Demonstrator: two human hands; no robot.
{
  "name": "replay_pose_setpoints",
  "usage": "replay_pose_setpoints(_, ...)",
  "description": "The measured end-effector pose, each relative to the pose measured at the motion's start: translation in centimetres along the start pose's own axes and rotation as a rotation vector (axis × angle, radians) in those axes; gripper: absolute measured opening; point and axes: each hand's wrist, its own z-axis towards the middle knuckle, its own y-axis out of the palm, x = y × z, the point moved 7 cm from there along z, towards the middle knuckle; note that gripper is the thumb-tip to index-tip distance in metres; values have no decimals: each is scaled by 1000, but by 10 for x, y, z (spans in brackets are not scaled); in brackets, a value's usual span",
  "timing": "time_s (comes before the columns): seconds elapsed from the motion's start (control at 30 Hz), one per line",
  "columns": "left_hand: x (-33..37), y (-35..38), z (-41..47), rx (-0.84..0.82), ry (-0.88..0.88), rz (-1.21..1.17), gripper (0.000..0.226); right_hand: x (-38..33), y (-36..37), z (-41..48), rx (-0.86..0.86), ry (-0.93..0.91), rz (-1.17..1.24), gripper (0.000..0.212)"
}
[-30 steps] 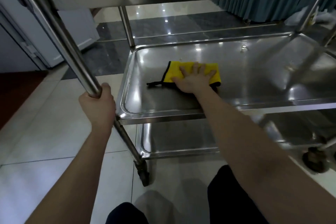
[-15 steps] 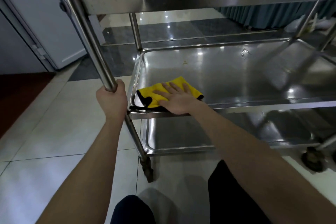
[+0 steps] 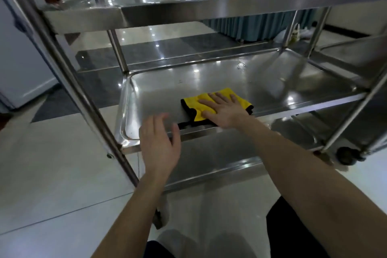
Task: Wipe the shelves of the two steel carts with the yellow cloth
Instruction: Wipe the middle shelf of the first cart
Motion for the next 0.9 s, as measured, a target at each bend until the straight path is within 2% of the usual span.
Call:
replay_pose_setpoints(0.1, 12, 53, 29, -207, -77, 11, 40, -1, -2, -2, 17, 8, -1, 67)
replay_pose_setpoints(0.2, 5, 96, 41, -384, -136, 139, 55, 2, 0, 0, 25, 2, 1, 65)
replay_pose_setpoints(0.37, -4, 115, 37, -489, -142, 313, 85, 20, 2, 4, 21, -109, -5, 65)
replay_pose_setpoints(0.47, -7, 115, 39, -563, -162, 332, 90, 76, -6, -2, 16, -109, 5, 66)
replay_pose_setpoints(0.57, -8, 113, 37, -609, -184, 331, 93, 165, -20, -16, 4, 45, 2, 65)
replay_pose_setpoints(0.67, -11, 110, 40, -638, -277, 293, 100, 211, -27, -23, -5, 159, -8, 80)
replay_pose_setpoints(0.77, 5, 114, 46, -589, -303, 360, 93, 205, -21, -18, 32, 150, 2, 90)
replay_pose_setpoints(0.9, 94, 167, 57, -512, -210, 283, 64, 194, -18, -13, 71, 118, 37, 91)
